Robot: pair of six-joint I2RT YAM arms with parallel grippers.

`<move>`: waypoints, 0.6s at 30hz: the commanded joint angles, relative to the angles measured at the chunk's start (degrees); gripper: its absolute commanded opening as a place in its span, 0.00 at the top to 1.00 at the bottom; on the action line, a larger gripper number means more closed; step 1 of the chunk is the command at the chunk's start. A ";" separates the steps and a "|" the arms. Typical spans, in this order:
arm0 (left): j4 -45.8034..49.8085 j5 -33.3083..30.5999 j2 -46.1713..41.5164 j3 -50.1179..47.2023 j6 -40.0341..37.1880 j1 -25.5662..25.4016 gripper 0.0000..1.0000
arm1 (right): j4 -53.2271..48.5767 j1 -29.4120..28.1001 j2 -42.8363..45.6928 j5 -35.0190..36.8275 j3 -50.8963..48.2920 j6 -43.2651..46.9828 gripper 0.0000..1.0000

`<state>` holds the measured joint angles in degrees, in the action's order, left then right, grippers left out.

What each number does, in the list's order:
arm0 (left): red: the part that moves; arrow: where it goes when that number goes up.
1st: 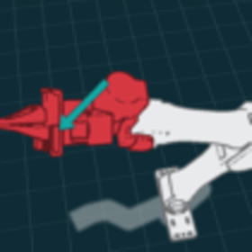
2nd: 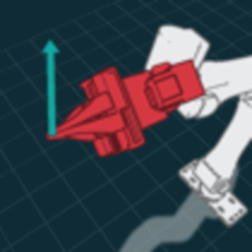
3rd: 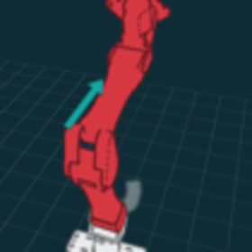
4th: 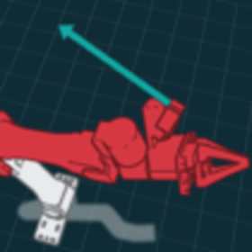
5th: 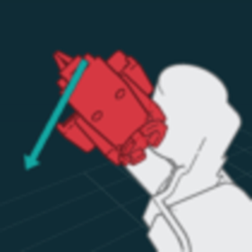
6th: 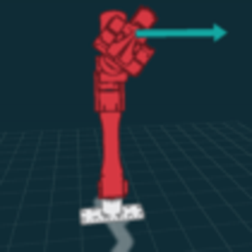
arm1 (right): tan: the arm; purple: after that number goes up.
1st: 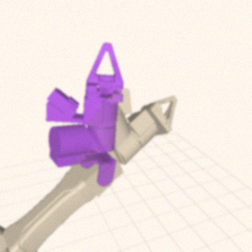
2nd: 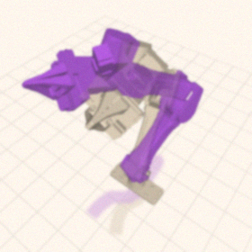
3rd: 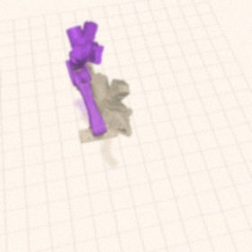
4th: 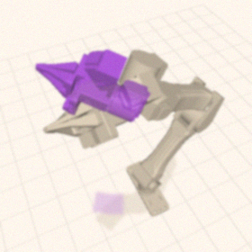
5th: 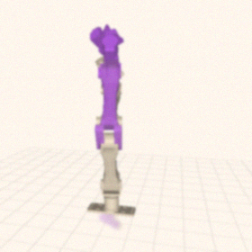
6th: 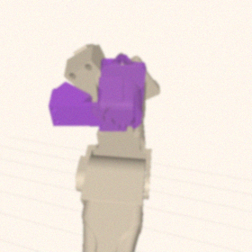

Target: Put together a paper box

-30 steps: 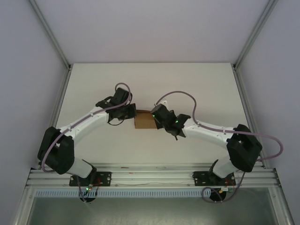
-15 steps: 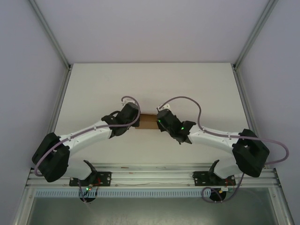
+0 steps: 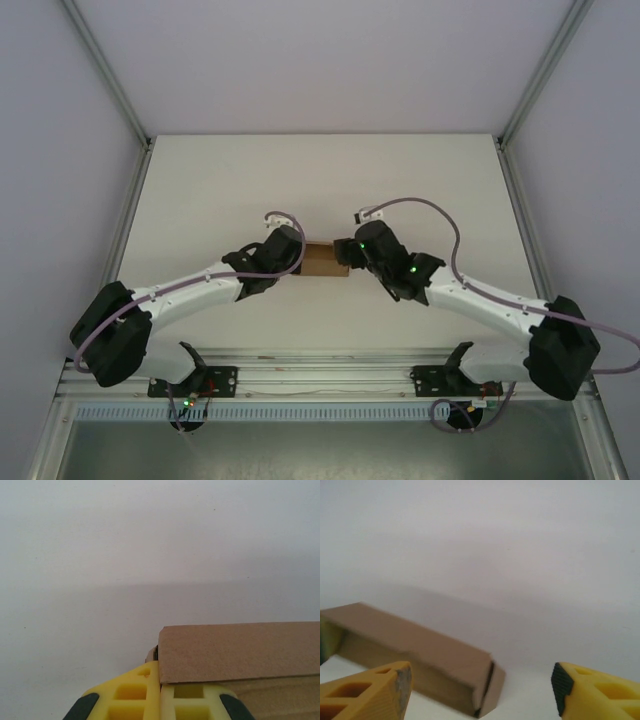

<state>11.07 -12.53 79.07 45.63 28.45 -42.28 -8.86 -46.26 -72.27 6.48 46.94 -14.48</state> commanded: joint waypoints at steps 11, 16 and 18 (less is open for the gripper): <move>10.57 7.41 -0.14 0.31 -4.81 -1.49 0.68 | -3.89 3.32 -7.27 -6.12 -0.41 -9.74 0.45; 16.12 7.99 -2.22 5.39 -5.90 -1.49 0.52 | -4.76 3.35 -8.38 -7.56 -0.99 -11.24 0.53; 18.75 8.30 -2.33 6.95 -6.48 -1.43 0.42 | -4.90 3.31 -8.65 -8.00 -1.21 -11.84 0.55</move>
<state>22.70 -8.78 77.58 49.80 23.38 -42.46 -9.65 -42.68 -78.94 1.08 47.62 -24.60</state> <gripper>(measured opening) 0.538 0.461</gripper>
